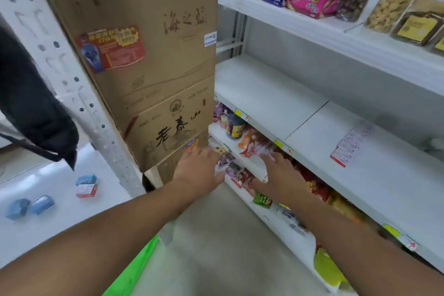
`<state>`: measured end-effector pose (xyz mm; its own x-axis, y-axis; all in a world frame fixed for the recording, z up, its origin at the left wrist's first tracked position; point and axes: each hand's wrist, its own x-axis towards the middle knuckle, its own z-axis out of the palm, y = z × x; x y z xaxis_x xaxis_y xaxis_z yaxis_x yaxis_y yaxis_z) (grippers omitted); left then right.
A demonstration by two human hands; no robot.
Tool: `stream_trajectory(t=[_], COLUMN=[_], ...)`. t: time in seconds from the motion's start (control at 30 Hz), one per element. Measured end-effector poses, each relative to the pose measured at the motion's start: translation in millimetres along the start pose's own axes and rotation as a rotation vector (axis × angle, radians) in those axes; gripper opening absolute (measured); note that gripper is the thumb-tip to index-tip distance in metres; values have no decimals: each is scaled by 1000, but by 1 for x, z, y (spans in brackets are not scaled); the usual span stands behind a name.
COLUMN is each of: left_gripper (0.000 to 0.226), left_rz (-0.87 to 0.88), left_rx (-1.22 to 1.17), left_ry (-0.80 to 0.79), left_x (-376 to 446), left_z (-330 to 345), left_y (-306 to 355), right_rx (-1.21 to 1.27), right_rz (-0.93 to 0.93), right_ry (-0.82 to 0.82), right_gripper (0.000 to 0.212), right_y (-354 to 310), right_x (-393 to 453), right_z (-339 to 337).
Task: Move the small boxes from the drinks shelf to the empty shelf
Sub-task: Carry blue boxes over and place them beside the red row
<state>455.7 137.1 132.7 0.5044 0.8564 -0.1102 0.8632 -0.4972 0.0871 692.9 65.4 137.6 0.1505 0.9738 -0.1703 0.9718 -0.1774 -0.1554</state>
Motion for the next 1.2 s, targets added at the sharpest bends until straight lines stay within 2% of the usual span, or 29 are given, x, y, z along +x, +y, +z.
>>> stream_trajectory(t=[0.23,0.43,0.63,0.87,1.03,1.2], left_gripper=[65,61,63,66,67,69], left_rz=[-215,-414,-601,-760,-830,-846], left_rx=[6,29,30,25,-1,-39], left_ry=[8,-27,-66,-29,-12,41], left_x=[-68,-131,-201,-282,-333,-385], left_z=[-4,9,22,22,27,24], left_y=[-17,-14,-15,-40,-75,-115], right_rx=[96,187,173,112,65,-23], right_rz=[-223,-412,-578,-736,-775,-807], right_ry=[21,-94,-137,-155,-187,-184], right_gripper=[67,78,72,64,75,76], right_y=[-55,-71,-103,-172,-232,-299], right_x=[-9,-26,-54,-92,-119,-141], right_z=[-2,15,36,38,49,56])
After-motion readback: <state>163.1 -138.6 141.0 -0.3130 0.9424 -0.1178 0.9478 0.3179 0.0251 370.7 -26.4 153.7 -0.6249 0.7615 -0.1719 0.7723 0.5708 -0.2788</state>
